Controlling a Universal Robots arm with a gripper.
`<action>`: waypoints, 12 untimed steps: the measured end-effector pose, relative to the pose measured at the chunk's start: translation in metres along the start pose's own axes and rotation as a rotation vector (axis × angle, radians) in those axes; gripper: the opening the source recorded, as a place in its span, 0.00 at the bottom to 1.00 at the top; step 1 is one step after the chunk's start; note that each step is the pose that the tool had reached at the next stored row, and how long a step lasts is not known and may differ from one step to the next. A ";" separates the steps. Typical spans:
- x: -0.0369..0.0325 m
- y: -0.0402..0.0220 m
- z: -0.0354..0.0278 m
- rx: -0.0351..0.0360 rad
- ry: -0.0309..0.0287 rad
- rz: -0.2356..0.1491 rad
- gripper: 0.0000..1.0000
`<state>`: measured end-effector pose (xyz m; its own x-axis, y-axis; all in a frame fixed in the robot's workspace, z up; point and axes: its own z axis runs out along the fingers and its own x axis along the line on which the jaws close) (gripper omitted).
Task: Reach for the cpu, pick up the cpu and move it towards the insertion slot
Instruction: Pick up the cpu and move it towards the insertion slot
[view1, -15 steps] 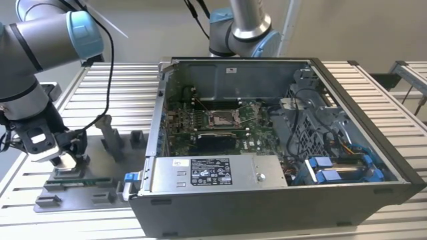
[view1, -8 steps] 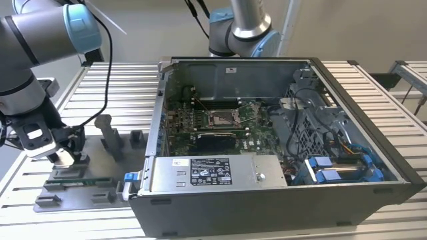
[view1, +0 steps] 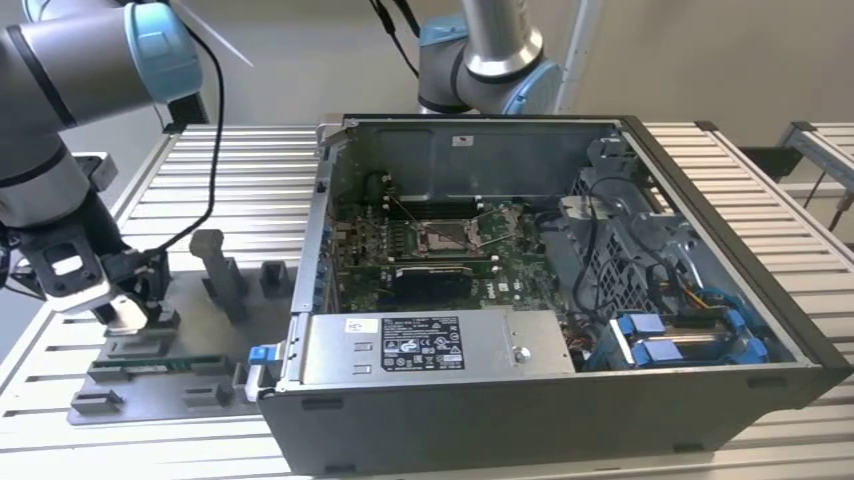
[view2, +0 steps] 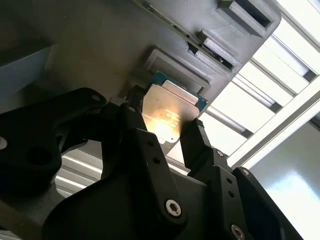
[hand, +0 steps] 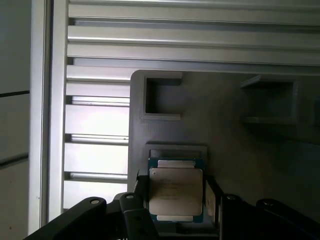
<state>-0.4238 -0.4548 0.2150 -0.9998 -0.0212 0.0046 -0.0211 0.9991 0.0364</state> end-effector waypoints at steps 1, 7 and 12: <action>0.0000 0.0000 -0.0005 0.0000 0.0000 0.000 0.00; 0.0001 0.0001 -0.0036 0.0001 0.0001 0.001 0.00; 0.0000 0.0003 -0.0092 0.0000 -0.0001 0.001 0.00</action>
<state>-0.4238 -0.4548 0.2242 -0.9998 -0.0203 0.0046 -0.0201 0.9991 0.0364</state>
